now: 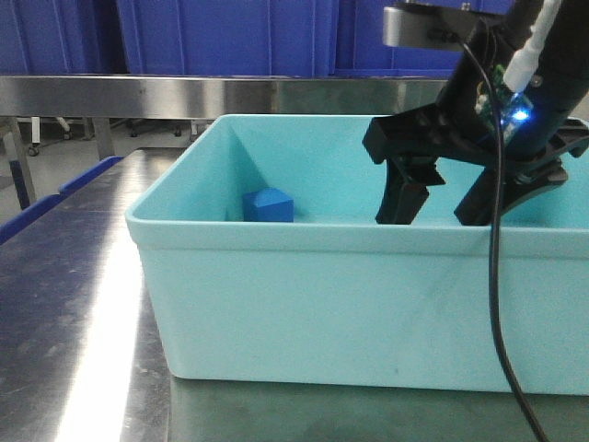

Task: Pick red cube and place on left shelf
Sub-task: 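Lower the right gripper and close it around the red cube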

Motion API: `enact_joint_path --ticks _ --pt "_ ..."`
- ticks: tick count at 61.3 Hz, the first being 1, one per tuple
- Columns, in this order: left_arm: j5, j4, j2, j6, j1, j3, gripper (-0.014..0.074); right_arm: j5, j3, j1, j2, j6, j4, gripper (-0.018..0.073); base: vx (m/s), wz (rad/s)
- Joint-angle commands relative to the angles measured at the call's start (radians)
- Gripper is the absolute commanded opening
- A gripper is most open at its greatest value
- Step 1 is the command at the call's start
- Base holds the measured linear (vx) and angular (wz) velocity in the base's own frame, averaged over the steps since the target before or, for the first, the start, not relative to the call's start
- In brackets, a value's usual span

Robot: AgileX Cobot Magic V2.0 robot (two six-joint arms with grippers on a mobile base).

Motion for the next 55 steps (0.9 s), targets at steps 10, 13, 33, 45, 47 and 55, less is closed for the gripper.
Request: enact_joint_path --ticks 10,13,33,45,47,55 --pt "-0.091 -0.005 0.007 0.001 -0.005 0.022 0.0106 -0.030 -0.034 -0.001 0.004 -0.001 -0.012 0.0573 0.00 0.00" --pt "-0.091 -0.005 0.007 0.001 -0.005 0.022 0.0106 -0.026 -0.034 -0.001 0.016 -0.001 -0.012 0.0573 0.00 0.00" --pt "-0.091 -0.005 0.007 0.001 -0.005 0.022 0.0106 -0.026 -0.034 -0.001 0.041 -0.001 -0.012 0.0551 0.00 0.00" --pt "-0.091 -0.005 0.007 0.001 -0.005 0.022 0.0106 -0.035 -0.034 -0.001 0.037 -0.001 -0.012 0.0260 0.00 0.00" --pt "-0.091 -0.005 0.007 0.001 -0.005 0.022 0.0106 -0.037 -0.035 -0.001 0.035 -0.001 -0.012 0.0200 0.00 0.00" --pt "-0.091 -0.005 0.007 0.001 -0.005 0.022 0.0106 -0.048 -0.056 -0.001 0.004 -0.001 -0.013 0.0059 0.00 0.00"
